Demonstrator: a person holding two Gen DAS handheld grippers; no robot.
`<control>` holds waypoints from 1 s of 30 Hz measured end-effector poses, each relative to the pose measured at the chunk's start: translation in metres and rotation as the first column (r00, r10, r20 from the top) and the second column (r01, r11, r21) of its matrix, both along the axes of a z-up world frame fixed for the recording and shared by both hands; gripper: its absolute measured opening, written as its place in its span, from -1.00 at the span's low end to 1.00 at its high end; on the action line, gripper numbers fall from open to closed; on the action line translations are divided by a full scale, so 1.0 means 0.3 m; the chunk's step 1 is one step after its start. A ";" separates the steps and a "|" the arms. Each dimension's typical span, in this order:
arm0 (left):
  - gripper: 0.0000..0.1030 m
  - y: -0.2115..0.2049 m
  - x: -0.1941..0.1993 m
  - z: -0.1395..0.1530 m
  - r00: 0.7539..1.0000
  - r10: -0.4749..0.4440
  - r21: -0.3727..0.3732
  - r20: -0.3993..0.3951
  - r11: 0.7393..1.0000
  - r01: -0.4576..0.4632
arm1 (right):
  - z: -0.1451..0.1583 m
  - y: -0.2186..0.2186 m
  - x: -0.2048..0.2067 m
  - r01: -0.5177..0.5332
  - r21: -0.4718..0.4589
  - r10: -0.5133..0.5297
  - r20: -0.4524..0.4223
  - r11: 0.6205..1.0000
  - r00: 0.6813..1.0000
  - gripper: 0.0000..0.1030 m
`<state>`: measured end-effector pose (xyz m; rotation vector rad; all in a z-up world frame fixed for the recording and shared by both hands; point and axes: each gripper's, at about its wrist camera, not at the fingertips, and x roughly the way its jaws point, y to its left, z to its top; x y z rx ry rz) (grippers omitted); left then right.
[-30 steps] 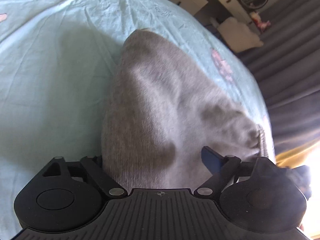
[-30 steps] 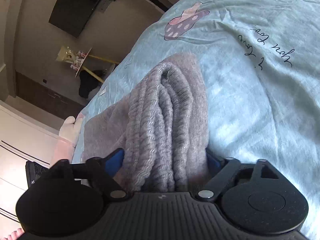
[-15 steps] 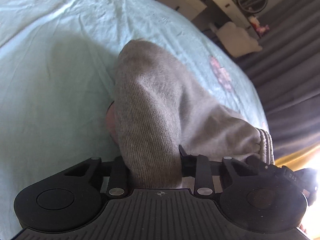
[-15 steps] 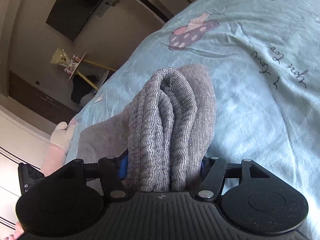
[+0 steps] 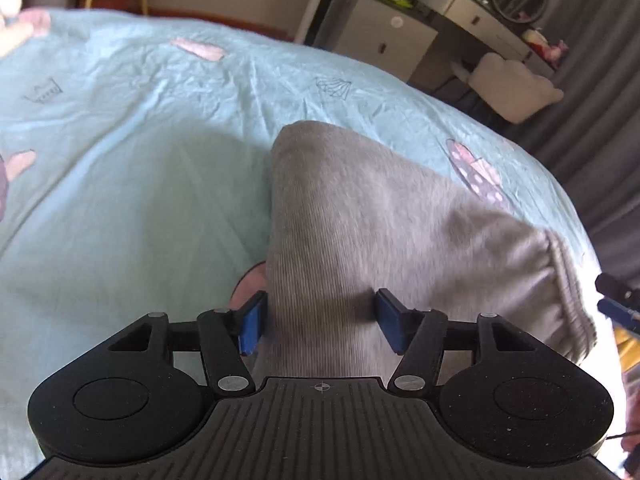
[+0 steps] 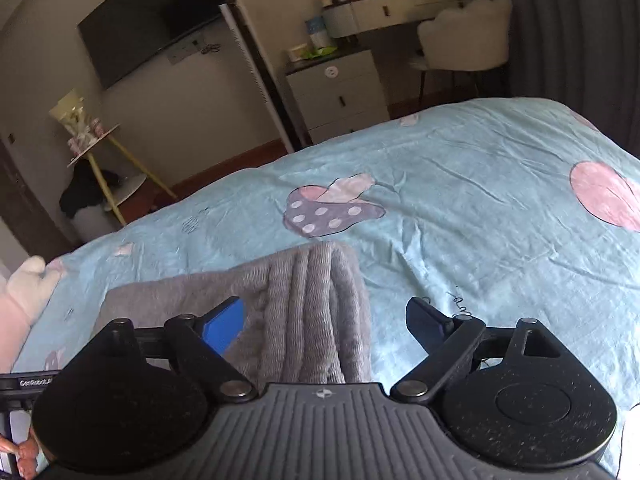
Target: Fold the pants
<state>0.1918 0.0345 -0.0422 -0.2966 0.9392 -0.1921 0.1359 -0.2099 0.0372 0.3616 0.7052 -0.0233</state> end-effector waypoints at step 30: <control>0.89 -0.083 -0.489 0.025 0.991 0.064 0.290 0.118 0.952 -0.096 | -0.110 0.355 -0.486 -0.077 -0.338 0.075 -0.021 0.938 0.997 0.92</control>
